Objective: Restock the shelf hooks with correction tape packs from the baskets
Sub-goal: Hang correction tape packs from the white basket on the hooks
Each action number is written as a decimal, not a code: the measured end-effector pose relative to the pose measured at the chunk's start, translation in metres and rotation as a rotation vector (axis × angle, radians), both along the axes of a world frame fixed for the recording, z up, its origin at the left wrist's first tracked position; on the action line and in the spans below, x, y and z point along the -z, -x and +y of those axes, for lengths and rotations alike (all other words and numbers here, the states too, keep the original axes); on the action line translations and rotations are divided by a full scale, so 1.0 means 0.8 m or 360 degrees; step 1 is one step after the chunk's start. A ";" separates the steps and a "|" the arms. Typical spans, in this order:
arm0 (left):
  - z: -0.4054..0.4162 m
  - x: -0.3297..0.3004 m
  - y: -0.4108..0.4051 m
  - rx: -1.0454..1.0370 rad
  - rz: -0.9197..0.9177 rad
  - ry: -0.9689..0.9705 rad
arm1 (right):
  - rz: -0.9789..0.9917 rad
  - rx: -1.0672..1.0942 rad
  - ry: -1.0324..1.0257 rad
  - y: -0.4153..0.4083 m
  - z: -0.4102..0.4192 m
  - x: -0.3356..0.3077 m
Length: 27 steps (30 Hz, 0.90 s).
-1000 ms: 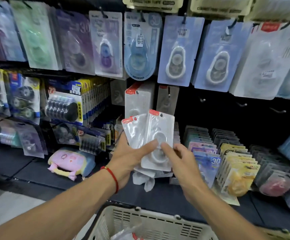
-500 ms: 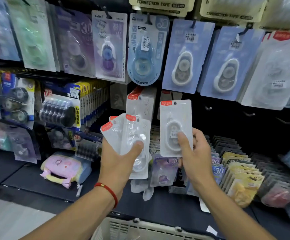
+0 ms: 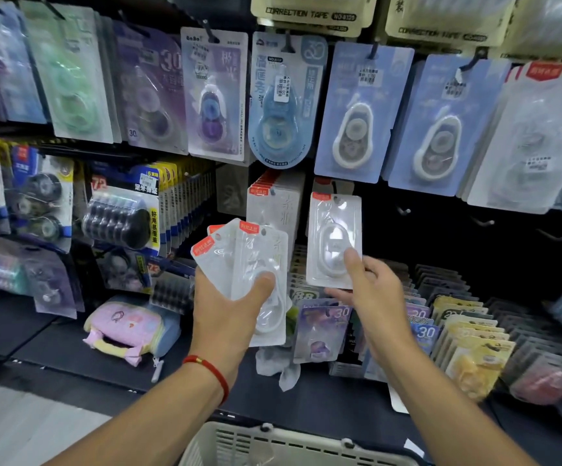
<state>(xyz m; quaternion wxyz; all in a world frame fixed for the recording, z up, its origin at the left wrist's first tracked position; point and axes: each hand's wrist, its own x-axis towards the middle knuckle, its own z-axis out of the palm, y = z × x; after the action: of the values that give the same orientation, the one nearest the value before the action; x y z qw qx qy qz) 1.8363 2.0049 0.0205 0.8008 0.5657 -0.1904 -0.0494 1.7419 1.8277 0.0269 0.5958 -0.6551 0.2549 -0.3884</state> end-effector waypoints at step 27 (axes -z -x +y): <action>0.010 0.014 -0.016 0.0052 0.0078 -0.0098 | -0.0026 -0.0047 0.0343 0.020 0.027 0.004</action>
<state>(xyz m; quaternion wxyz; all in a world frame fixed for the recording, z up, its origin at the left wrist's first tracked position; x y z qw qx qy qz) 1.8493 2.0129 0.0090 0.7865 0.5856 -0.1783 -0.0823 1.7260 1.8496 0.0235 0.5297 -0.7158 0.1971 -0.4101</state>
